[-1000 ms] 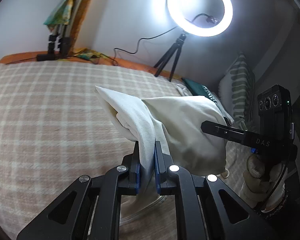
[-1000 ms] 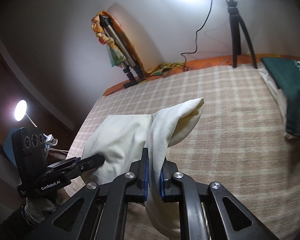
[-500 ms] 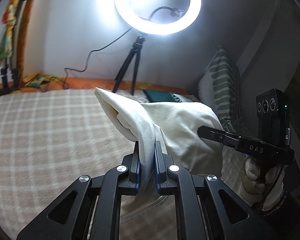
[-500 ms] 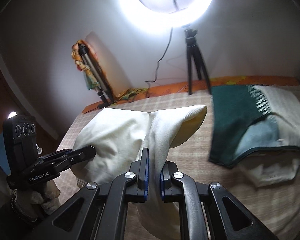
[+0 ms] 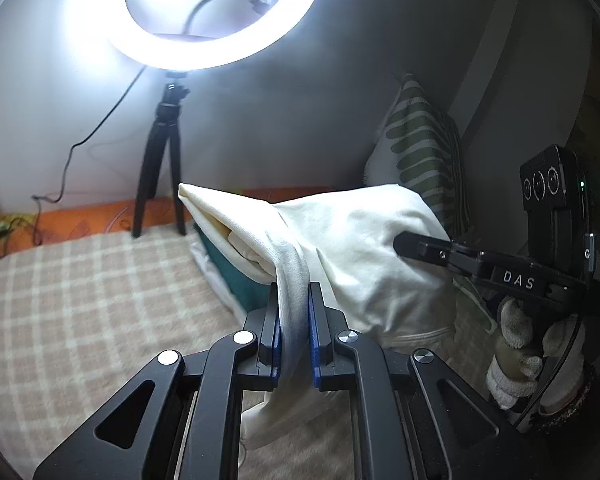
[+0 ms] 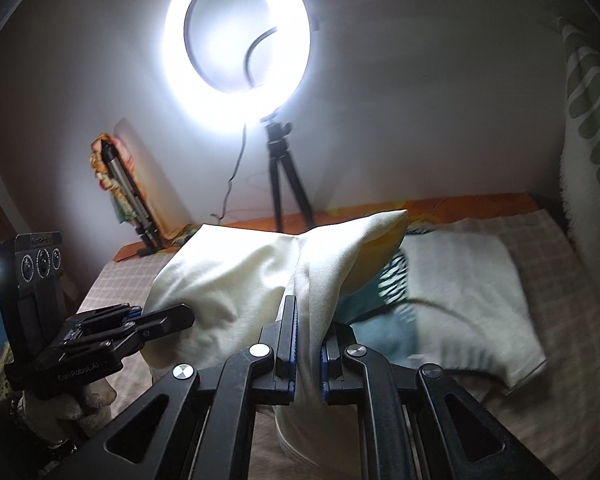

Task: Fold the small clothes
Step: 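Lift the folded tank top with both grippers and carry it onto the green towel, then open both grippers to release the tank top on the green towel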

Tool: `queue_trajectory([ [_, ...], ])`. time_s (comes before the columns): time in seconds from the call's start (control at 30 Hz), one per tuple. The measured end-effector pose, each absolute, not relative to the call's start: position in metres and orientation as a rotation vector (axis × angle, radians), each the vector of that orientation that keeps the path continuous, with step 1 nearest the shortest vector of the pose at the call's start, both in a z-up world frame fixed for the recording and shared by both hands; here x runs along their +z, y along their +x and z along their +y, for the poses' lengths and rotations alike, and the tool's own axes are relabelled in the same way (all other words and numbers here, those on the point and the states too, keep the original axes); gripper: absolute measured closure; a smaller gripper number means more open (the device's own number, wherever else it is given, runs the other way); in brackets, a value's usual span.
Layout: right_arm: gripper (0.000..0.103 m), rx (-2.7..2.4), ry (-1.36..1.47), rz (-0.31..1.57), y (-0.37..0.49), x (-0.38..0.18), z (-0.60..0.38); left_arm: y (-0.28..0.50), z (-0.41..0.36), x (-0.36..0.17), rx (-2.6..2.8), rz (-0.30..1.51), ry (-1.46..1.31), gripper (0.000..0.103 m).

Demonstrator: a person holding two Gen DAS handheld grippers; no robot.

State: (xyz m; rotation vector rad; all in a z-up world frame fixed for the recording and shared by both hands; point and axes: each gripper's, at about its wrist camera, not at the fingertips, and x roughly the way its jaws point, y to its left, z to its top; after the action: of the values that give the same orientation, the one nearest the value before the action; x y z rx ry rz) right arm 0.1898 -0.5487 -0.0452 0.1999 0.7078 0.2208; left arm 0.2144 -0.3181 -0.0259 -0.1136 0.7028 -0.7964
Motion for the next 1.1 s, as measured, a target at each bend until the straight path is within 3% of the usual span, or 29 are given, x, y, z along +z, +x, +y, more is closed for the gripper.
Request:
queue_trajectory([
  [0.47,0.097,0.177,0.21,0.693,0.241,-0.073,-0.626,0.255,-0.39,-0.048,-0.791,0.705,-0.067,0.094],
  [0.77,0.097,0.149,0.264,0.755,0.267,-0.119,-0.653,0.263,-0.39,-0.078,-0.729,0.772,-0.058,0.092],
  [0.87,0.091,0.085,0.242,0.792,0.274,-0.13,-0.656,0.26,-0.385,-0.079,-0.703,0.78,-0.034,0.09],
  [0.9,0.084,0.041,0.221,0.813,0.277,-0.132,-0.657,0.259,-0.383,-0.079,-0.694,0.786,-0.032,0.086],
  [0.93,0.08,0.01,0.208,0.824,0.276,-0.134,-0.658,0.259,-0.382,-0.078,-0.681,0.795,-0.024,0.073],
  [1.0,0.079,-0.037,0.191,0.832,0.275,-0.134,-0.661,0.255,-0.379,-0.075,-0.656,0.79,-0.003,0.06],
  [1.1,0.064,-0.08,0.197,0.827,0.272,-0.128,-0.665,0.249,-0.375,-0.07,-0.621,0.768,0.039,0.049],
])
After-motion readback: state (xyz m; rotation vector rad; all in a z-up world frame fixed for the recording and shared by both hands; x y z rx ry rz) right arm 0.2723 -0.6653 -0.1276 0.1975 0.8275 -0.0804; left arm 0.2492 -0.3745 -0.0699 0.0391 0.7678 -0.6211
